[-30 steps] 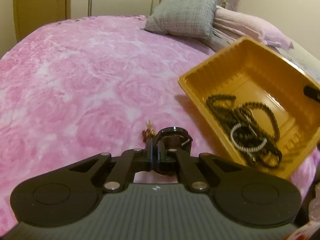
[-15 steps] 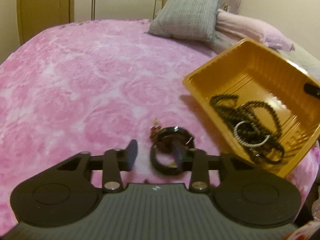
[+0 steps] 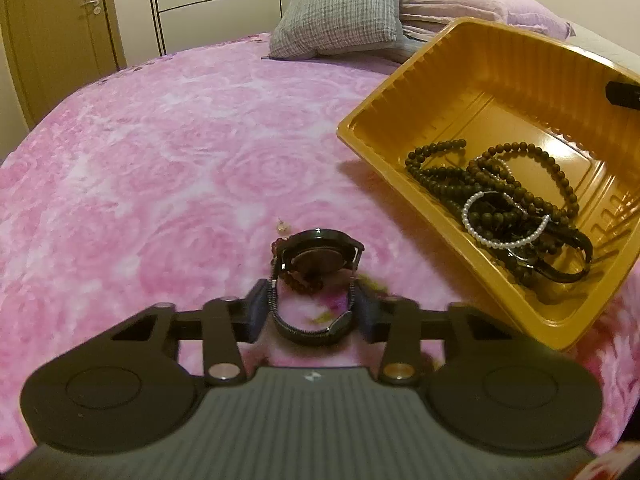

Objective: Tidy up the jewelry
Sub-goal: 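Grasp the black watch by its band with the left tool, then carry the black watch into the orange tray and open the left tool, then grasp the red bead bracelet with gold charm using the left tool, then lift the red bead bracelet into the orange tray and open the left tool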

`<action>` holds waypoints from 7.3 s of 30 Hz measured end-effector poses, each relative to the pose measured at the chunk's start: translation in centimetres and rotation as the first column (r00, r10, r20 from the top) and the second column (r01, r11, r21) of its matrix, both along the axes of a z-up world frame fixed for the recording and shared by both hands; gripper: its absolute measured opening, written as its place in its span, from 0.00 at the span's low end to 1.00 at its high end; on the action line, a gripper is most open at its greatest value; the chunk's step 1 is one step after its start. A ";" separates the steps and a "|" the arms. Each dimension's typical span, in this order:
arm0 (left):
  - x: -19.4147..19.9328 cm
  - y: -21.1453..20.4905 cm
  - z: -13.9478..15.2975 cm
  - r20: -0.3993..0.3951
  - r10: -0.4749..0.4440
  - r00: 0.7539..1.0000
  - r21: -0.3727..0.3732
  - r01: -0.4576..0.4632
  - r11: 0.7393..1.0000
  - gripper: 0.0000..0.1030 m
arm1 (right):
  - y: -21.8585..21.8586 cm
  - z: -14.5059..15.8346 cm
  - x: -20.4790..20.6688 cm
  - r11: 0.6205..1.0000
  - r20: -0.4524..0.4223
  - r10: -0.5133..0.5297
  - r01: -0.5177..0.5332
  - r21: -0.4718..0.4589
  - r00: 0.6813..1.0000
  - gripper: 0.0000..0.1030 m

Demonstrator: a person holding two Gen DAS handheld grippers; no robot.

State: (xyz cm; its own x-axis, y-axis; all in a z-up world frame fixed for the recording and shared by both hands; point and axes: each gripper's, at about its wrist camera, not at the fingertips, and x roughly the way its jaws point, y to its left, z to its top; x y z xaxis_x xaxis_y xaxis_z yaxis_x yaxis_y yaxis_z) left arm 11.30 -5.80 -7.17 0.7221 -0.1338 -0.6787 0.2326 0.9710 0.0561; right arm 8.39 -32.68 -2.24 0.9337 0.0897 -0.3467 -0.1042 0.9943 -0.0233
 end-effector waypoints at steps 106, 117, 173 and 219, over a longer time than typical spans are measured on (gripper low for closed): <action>1.0 5.9 1.3 0.004 0.156 0.988 -0.130 -0.154 0.979 0.39 | 0.2 0.1 0.1 1.000 -0.005 -0.004 0.004 -0.005 1.000 0.07; 1.5 4.8 0.8 -0.003 0.106 0.994 -0.124 -0.106 0.987 0.37 | 0.2 0.1 0.0 1.000 -0.005 -0.004 0.004 -0.006 1.000 0.07; 1.5 4.6 -0.3 -0.027 -0.176 0.984 0.165 0.178 0.970 0.27 | -0.1 -0.1 0.2 1.000 -0.010 -0.011 0.011 -0.010 1.000 0.06; 1.8 5.3 9.6 0.063 -0.057 0.996 -0.075 0.062 0.995 0.12 | -0.1 -0.1 0.3 1.000 -0.006 -0.009 0.009 -0.009 1.000 0.06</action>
